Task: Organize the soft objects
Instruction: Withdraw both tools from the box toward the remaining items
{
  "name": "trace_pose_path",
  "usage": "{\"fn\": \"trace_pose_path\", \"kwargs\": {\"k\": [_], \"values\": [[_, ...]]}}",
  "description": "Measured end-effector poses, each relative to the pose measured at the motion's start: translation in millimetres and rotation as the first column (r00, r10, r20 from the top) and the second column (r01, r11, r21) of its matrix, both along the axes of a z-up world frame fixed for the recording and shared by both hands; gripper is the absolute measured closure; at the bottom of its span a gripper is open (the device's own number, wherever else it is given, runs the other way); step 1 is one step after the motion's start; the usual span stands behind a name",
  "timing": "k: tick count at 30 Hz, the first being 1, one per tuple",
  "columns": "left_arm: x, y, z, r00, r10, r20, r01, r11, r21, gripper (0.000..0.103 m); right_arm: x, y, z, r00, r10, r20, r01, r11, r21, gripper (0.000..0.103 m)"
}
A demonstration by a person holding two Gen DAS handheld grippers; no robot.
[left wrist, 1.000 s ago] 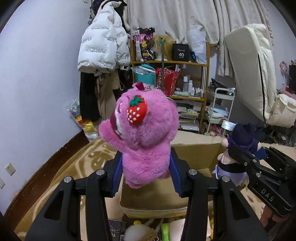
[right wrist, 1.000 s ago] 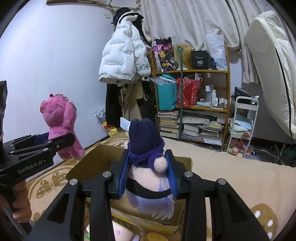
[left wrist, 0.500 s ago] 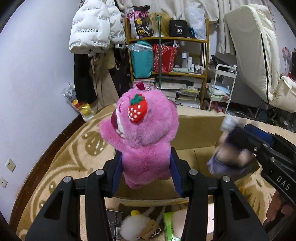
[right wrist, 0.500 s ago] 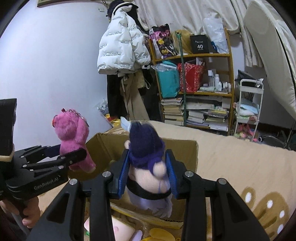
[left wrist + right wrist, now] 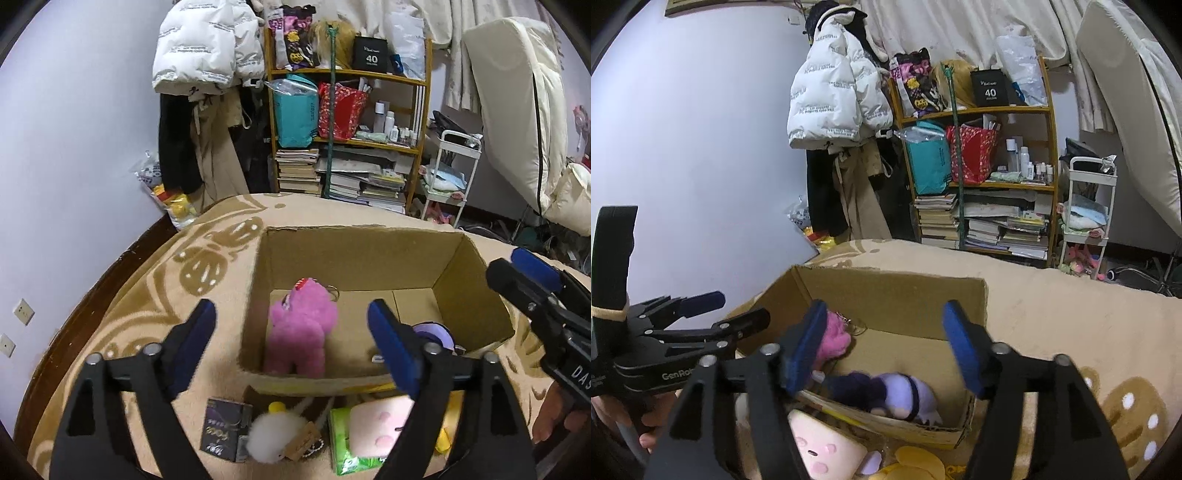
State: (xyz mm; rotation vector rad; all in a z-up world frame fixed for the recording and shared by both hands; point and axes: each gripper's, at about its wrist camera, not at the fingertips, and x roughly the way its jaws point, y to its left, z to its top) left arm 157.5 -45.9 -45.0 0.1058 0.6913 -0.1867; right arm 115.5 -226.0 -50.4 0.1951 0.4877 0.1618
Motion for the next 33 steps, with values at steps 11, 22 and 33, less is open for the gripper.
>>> {"fn": "trace_pose_path", "kwargs": {"k": [11, 22, 33], "values": [[-29, 36, 18, 0.998, 0.06, -0.036, -0.061, 0.998, -0.007, 0.004, -23, -5, 18, 0.999, -0.041, -0.002, 0.041, 0.999, 0.018, 0.0], [-45, 59, 13, 0.984, 0.103, -0.142, -0.097, 0.994, 0.049, 0.004, -53, 5, 22, 0.998, -0.036, -0.056, 0.034, 0.999, -0.023, 0.0], [-49, 62, -6, 0.966, 0.123, -0.229, -0.096, 0.987, 0.126, 0.004, -75, -4, 3, 0.977, -0.063, -0.204, 0.068, 0.997, 0.02, 0.0]]}}
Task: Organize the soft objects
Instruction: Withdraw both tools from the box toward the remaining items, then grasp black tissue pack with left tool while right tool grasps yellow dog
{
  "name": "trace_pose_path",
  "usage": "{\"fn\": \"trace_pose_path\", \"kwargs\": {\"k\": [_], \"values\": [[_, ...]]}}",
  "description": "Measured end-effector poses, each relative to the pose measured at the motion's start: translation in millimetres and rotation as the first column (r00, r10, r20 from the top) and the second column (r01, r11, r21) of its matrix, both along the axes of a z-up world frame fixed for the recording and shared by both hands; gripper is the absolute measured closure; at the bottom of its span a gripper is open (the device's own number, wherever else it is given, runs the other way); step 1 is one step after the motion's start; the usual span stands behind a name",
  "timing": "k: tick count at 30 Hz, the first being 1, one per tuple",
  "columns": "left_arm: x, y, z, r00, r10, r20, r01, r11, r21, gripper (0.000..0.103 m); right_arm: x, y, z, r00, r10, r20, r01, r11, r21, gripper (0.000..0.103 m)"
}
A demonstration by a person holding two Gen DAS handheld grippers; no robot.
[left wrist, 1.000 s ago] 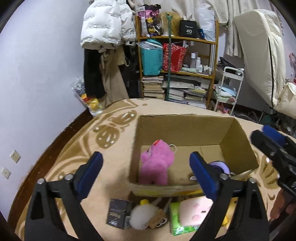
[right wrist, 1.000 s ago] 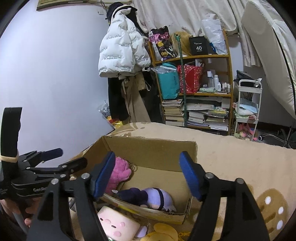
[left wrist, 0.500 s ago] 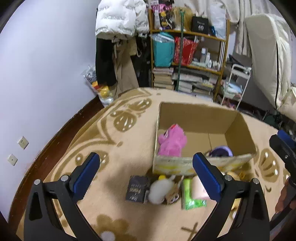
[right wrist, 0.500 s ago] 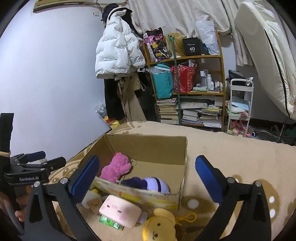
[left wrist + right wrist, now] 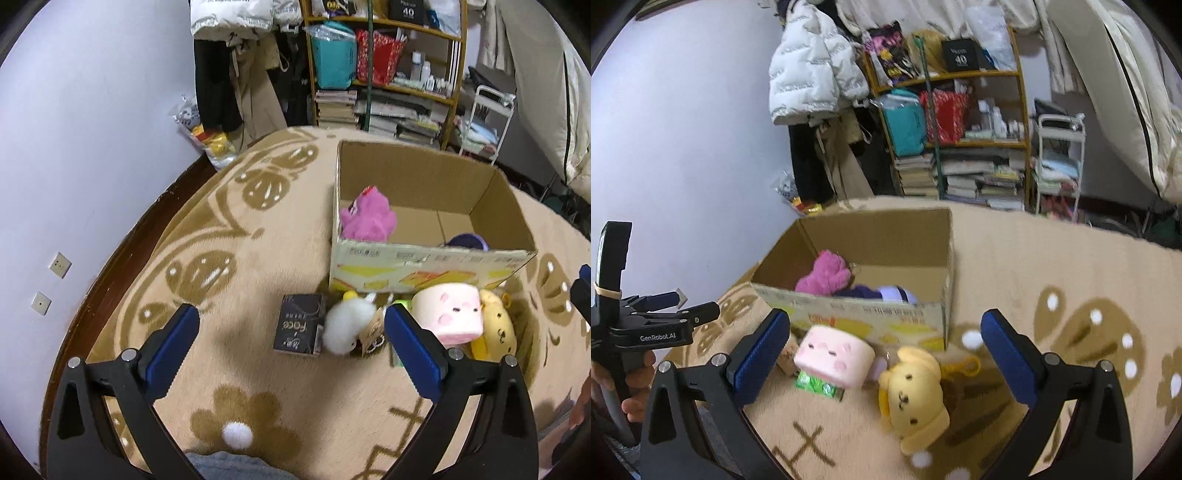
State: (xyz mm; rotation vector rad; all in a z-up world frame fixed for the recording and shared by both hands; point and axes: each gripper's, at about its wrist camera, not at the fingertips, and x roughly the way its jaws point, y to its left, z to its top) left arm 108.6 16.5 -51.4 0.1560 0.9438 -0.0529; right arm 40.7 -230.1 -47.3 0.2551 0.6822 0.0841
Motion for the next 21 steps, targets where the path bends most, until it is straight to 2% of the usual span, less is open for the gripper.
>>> {"fn": "trace_pose_path", "kwargs": {"k": [7, 21], "values": [[13, 4, -18, 0.998, 0.033, -0.059, -0.032, 0.999, 0.022, 0.004, 5, -10, -13, 0.998, -0.038, -0.048, 0.039, 0.999, 0.016, 0.0], [42, 7, -53, 0.982, 0.081, -0.173, -0.07, 0.995, 0.065, 0.004, 28, -4, -47, 0.985, -0.052, -0.164, 0.049, 0.999, -0.02, 0.0]]}}
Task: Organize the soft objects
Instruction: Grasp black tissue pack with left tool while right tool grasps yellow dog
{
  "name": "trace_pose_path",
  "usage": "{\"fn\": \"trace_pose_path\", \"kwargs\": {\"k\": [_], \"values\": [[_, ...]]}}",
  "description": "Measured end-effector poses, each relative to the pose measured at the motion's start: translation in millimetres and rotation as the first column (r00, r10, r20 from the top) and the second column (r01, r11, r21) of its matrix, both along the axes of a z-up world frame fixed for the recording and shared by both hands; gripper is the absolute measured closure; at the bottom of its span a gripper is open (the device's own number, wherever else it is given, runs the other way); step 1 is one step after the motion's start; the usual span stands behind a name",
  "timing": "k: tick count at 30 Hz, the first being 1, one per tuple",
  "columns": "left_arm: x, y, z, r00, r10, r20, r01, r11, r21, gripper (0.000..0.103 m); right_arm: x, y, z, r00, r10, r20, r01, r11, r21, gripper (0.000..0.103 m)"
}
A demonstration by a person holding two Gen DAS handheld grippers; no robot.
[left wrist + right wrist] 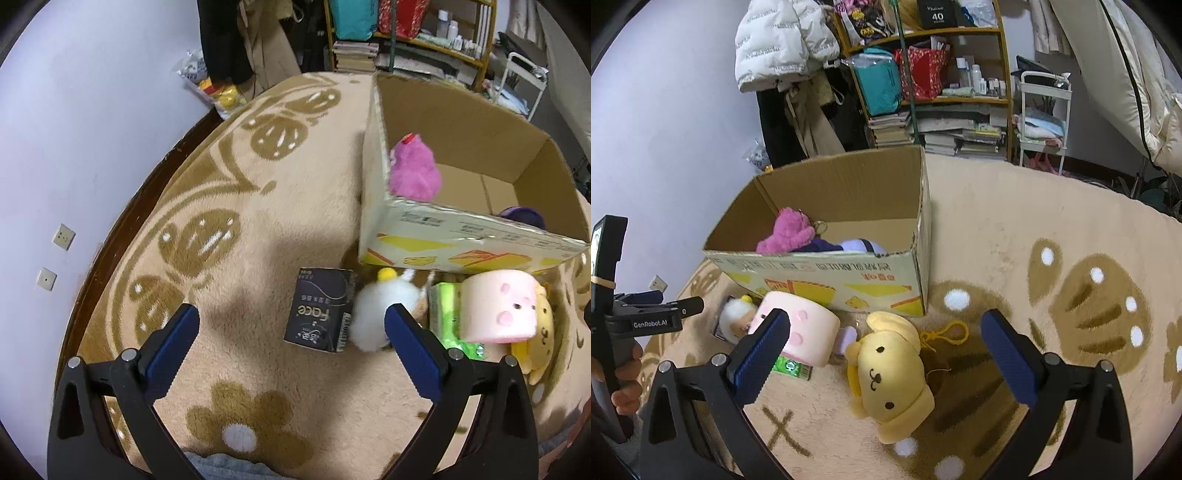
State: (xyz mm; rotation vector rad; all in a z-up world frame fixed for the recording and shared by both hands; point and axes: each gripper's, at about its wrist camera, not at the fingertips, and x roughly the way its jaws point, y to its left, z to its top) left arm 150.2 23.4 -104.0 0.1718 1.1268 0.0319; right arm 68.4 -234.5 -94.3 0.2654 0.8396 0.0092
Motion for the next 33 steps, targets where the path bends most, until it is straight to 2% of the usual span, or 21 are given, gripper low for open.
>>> {"fn": "trace_pose_path", "kwargs": {"k": [11, 15, 18, 23, 27, 29, 31, 33], "values": [[31, 13, -27, 0.994, 0.076, -0.075, -0.078, 0.997, -0.019, 0.004, 14, -15, -30, 0.992, -0.076, -0.1, 0.08, 0.996, 0.034, 0.0], [39, 15, -37, 0.991, 0.081, -0.109, -0.088, 0.994, -0.064, 0.004, 18, -20, -42, 0.984, -0.093, -0.15, 0.105, 0.992, 0.071, 0.008], [43, 15, -44, 0.988, 0.087, -0.128, -0.095, 0.994, -0.062, 0.004, 21, -21, -52, 0.976, -0.097, -0.194, 0.112, 0.991, 0.067, 0.014], [47, 17, -53, 0.982, 0.105, -0.156, -0.116, 0.991, -0.066, 0.004, 25, -17, -66, 0.966, -0.078, -0.248, 0.096, 0.994, 0.061, 0.018], [49, 16, -58, 0.981, 0.107, -0.161, -0.119, 0.991, -0.064, 0.004, 26, -15, -70, 0.964, -0.069, -0.257, 0.089, 0.994, 0.065, 0.018], [49, 15, -63, 0.98, 0.098, -0.174, -0.112, 0.991, -0.073, 0.008, 25, -14, -72, 0.963, -0.07, -0.262, 0.091, 0.993, 0.07, 0.018], [50, 13, -65, 0.979, 0.087, -0.183, -0.106, 0.99, -0.094, 0.016, 25, -15, -74, 0.962, -0.071, -0.265, 0.094, 0.992, 0.078, 0.018], [50, 11, -65, 0.981, 0.084, -0.177, -0.101, 0.991, -0.088, 0.017, 27, -15, -75, 0.961, -0.07, -0.267, 0.095, 0.992, 0.083, 0.018]]}}
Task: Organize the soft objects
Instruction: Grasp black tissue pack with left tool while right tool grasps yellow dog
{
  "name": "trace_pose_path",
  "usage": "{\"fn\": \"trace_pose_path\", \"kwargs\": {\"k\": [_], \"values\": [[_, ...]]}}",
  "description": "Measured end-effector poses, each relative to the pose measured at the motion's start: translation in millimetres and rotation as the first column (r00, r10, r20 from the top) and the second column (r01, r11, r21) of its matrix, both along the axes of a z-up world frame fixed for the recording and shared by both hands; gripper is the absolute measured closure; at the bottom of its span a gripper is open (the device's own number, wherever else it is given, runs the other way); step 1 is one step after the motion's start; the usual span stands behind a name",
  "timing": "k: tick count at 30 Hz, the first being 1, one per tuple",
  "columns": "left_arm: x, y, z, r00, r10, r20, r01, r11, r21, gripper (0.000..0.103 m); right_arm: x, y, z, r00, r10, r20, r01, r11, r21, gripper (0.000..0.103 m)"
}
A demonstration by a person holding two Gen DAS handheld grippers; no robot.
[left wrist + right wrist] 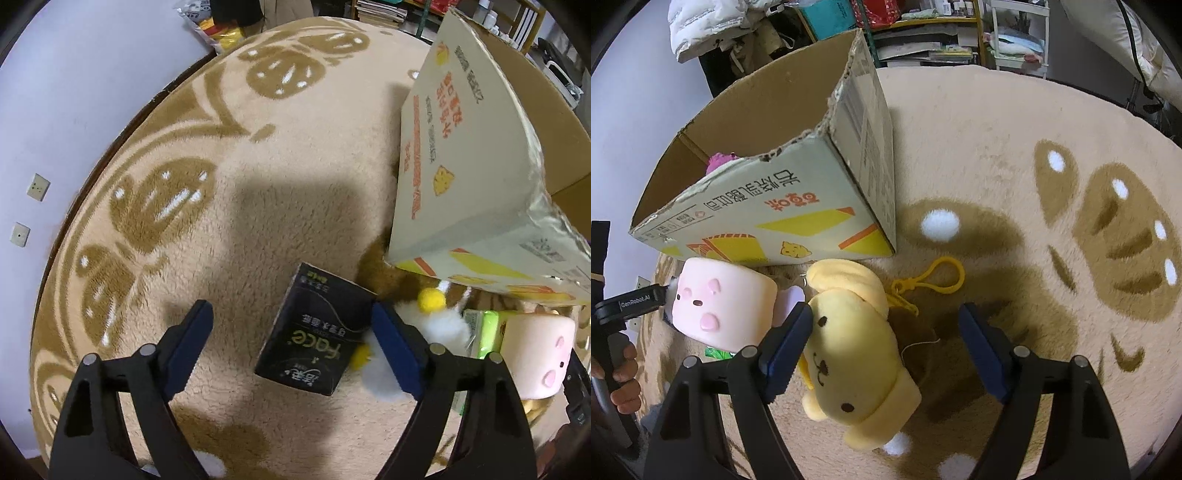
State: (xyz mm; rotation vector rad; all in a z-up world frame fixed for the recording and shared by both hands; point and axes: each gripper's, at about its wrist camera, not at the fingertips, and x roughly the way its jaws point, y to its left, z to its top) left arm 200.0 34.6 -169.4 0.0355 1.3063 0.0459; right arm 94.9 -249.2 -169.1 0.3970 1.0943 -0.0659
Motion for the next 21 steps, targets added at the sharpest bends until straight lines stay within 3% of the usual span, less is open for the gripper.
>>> {"fn": "trace_pose_path", "kwargs": {"k": [2, 6, 9, 12, 21], "values": [[0, -1, 0, 1.0, -0.002, 0.01, 0.002, 1.0, 0.015, 0.018, 1, 1, -1, 1.0, 0.004, -0.003, -0.004, 1.0, -0.001, 0.018], [-2, -2, -3, 1.0, -0.006, -0.006, 0.006, 1.0, -0.006, 0.032, 0, 7, -2, 1.0, 0.027, -0.011, -0.027, 0.999, 0.017, 0.018], [-1, -2, -11, 0.999, -0.007, -0.036, 0.008, 1.0, 0.018, 0.05, 3, 20, -6, 0.997, 0.076, -0.032, -0.076, 0.997, 0.006, 0.022], [-1, -2, -11, 1.0, -0.004, -0.027, 0.004, 1.0, 0.016, 0.056, 5, 28, -9, 0.994, 0.1, -0.037, -0.1, 0.995, -0.005, 0.024], [-8, 2, 0, 1.0, 0.025, 0.006, -0.025, 1.0, 0.012, 0.057, 0, 32, -5, 0.994, 0.107, -0.022, -0.107, 0.994, -0.003, 0.041]]}}
